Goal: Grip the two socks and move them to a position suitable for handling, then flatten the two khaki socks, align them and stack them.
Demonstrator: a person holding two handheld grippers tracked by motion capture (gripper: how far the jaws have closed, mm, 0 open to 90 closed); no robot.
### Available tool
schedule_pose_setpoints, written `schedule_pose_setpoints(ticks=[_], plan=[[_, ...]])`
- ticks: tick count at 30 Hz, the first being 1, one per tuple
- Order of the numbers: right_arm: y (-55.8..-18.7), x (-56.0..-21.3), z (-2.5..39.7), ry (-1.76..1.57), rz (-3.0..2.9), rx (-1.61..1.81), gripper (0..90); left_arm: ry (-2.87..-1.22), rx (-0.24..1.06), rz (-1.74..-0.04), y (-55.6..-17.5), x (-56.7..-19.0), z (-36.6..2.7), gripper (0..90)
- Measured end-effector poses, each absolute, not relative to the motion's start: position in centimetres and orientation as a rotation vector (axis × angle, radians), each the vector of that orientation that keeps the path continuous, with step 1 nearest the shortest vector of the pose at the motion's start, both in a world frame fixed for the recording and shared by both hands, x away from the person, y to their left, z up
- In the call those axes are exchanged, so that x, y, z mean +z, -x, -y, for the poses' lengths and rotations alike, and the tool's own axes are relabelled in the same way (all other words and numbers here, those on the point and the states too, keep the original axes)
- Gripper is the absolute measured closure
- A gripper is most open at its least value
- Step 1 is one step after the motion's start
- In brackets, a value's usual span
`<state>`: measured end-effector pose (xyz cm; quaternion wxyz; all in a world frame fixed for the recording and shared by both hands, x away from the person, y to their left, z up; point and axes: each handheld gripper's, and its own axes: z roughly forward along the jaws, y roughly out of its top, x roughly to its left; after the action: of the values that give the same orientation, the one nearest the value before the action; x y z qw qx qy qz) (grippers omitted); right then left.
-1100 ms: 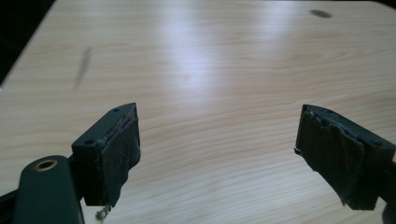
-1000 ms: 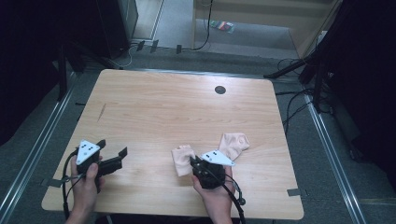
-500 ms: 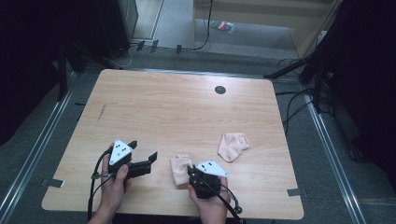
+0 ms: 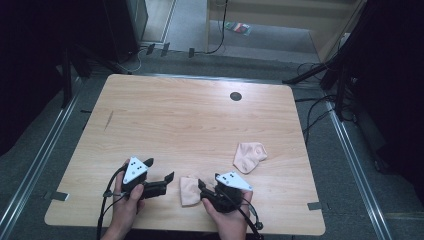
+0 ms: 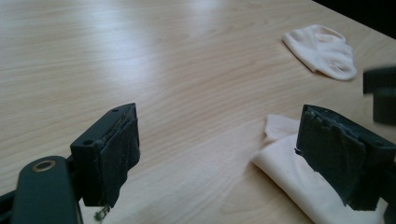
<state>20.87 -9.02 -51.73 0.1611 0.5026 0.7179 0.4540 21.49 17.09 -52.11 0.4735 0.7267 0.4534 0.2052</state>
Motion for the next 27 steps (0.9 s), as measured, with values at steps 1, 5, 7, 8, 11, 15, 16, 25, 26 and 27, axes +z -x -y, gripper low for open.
schedule_pose_setpoints(ticks=[1,5,7,8,11,15,16,25,26,27], plan=[[-21.0,-51.5,9.4,-1.428,-2.037,1.302,41.5,-1.782,0.488,-1.092,-21.3,-52.1,-16.8,13.4],[-21.3,-50.9,10.8,-1.411,-2.001,1.304,50.1,-1.818,0.438,-1.051,-20.7,-52.0,-14.8,13.0],[-21.5,-50.8,11.1,-1.422,-2.000,1.304,52.0,-1.848,0.414,-1.014,-20.2,-52.1,-13.6,15.2],[-21.6,-50.9,11.2,-1.424,-2.002,1.294,52.8,-1.862,0.407,-1.003,-20.1,-52.1,-13.2,17.6],[-22.0,-51.3,11.1,-1.409,-2.033,1.260,54.0,-1.889,0.358,-0.981,-19.5,-52.2,-11.4,25.8],[-22.4,-52.2,10.7,-1.436,-2.083,1.234,54.2,-1.913,0.323,-0.965,-19.5,-52.7,-10.1,36.6],[-22.6,-52.4,10.7,-1.447,-2.097,1.246,53.8,-1.920,0.316,-0.972,-19.6,-52.9,-9.9,38.3],[-23.1,-52.6,11.2,-1.444,-2.108,1.253,55.0,-1.899,0.322,-1.008,-19.9,-53.2,-9.7,55.3],[-23.1,-52.6,11.2,-1.443,-2.107,1.253,55.0,-1.894,0.325,-1.009,-19.9,-53.2,-9.7,55.7],[-23.2,-52.6,11.3,-1.441,-2.103,1.252,55.4,-1.895,0.326,-1.014,-19.9,-53.2,-9.6,55.7]])
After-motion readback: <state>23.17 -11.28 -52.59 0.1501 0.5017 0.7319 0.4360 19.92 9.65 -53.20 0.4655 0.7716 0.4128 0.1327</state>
